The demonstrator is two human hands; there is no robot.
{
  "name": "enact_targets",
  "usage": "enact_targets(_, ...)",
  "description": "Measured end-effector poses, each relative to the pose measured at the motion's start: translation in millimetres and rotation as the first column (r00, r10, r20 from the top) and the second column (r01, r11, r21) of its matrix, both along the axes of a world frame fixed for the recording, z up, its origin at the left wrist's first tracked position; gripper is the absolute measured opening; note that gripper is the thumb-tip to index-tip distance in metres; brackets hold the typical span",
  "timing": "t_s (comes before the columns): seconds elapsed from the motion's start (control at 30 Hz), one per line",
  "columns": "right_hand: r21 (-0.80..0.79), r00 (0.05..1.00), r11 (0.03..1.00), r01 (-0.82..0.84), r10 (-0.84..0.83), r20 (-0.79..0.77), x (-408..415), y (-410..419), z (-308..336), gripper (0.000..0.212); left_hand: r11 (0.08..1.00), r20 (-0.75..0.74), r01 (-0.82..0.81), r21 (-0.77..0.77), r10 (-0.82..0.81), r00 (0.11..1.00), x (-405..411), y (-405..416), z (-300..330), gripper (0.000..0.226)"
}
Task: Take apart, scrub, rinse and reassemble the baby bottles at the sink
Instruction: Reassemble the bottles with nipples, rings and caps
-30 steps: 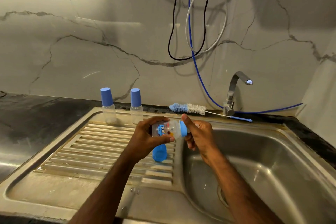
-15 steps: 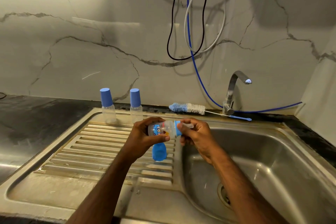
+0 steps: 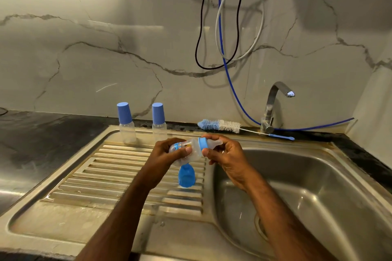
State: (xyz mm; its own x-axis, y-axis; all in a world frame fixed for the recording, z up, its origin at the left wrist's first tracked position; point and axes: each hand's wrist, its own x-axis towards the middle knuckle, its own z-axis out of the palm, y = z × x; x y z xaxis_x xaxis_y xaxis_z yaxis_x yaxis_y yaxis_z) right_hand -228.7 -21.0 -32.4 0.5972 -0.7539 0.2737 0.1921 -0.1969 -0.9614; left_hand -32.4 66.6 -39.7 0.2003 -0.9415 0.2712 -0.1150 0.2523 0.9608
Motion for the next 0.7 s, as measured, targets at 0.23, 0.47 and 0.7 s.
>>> enact_targets(0.23, -0.17, 0.971, 0.974, 0.153, -0.18, -0.155, 8.4, 7.2, -0.5, 0.028, 0.999, 0.107, 0.004, -0.032, 0.0, 0.994, 5.7, 0.2, 1.2, 0.061)
enact_targets(0.47, 0.003, 0.97, 0.974, 0.227, -0.225, -0.095, 21.8, 12.3, -1.8, 0.024, 0.945, 0.429, -0.197, -0.26, 0.296, 0.853, -0.1, -6.0, -3.4, 0.061)
enact_targets(0.7, -0.107, 0.909, 0.981, 0.165, -0.193, -0.37, 22.6, 15.3, -14.3, 0.065, 0.933, 0.226, -0.321, -0.165, 0.352, 0.908, 20.8, -5.5, -21.4, 0.054)
